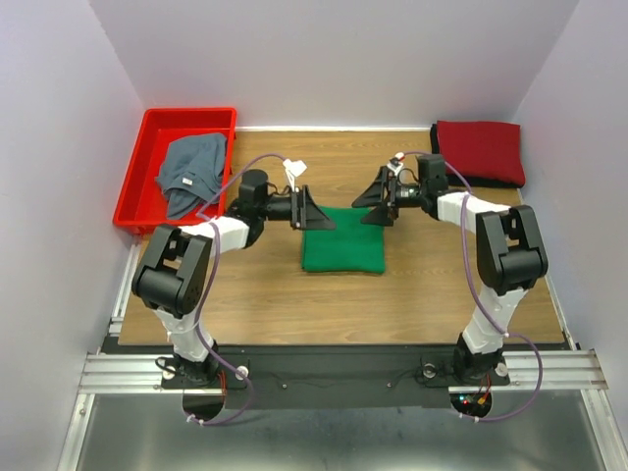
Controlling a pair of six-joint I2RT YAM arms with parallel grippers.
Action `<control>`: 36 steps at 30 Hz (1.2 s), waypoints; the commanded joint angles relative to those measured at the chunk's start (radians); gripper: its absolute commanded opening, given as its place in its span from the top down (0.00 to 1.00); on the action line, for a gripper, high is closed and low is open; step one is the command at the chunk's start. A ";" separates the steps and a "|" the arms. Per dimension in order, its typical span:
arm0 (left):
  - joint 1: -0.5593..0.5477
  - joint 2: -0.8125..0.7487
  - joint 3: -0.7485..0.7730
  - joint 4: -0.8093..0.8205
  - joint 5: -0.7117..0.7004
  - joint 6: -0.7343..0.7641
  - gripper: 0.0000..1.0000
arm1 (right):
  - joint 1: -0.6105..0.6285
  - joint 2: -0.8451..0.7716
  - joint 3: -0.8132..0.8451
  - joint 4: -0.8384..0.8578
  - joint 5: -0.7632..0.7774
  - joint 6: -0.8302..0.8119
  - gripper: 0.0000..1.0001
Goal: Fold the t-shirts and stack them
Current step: Fold the tshirt
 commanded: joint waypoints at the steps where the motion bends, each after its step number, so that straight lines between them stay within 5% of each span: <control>1: -0.039 0.057 -0.056 0.114 0.011 -0.097 0.36 | 0.048 -0.012 -0.084 0.021 -0.021 0.037 0.04; 4: -0.042 0.131 -0.071 0.238 0.003 -0.172 0.53 | 0.052 0.028 -0.113 0.027 0.003 0.007 0.26; 9: -0.039 0.262 -0.036 0.235 0.002 -0.176 0.75 | 0.054 0.117 -0.116 0.024 0.023 -0.070 0.73; 10: -0.029 0.280 -0.033 0.226 -0.003 -0.174 0.76 | 0.048 0.145 -0.117 0.023 0.029 -0.079 0.88; 11: -0.022 0.303 -0.027 0.215 -0.020 -0.145 0.81 | 0.042 0.154 -0.121 0.018 0.038 -0.096 0.92; 18: 0.050 0.269 0.028 -0.243 -0.181 0.166 0.96 | -0.027 0.134 -0.062 -0.200 0.137 -0.280 0.93; 27: -0.080 0.005 -0.024 -0.251 -0.009 0.240 0.98 | 0.046 -0.079 -0.070 -0.223 0.026 -0.193 0.93; 36: -0.136 0.097 -0.041 -0.224 -0.066 0.211 0.98 | 0.172 -0.018 -0.139 -0.175 0.055 -0.187 0.93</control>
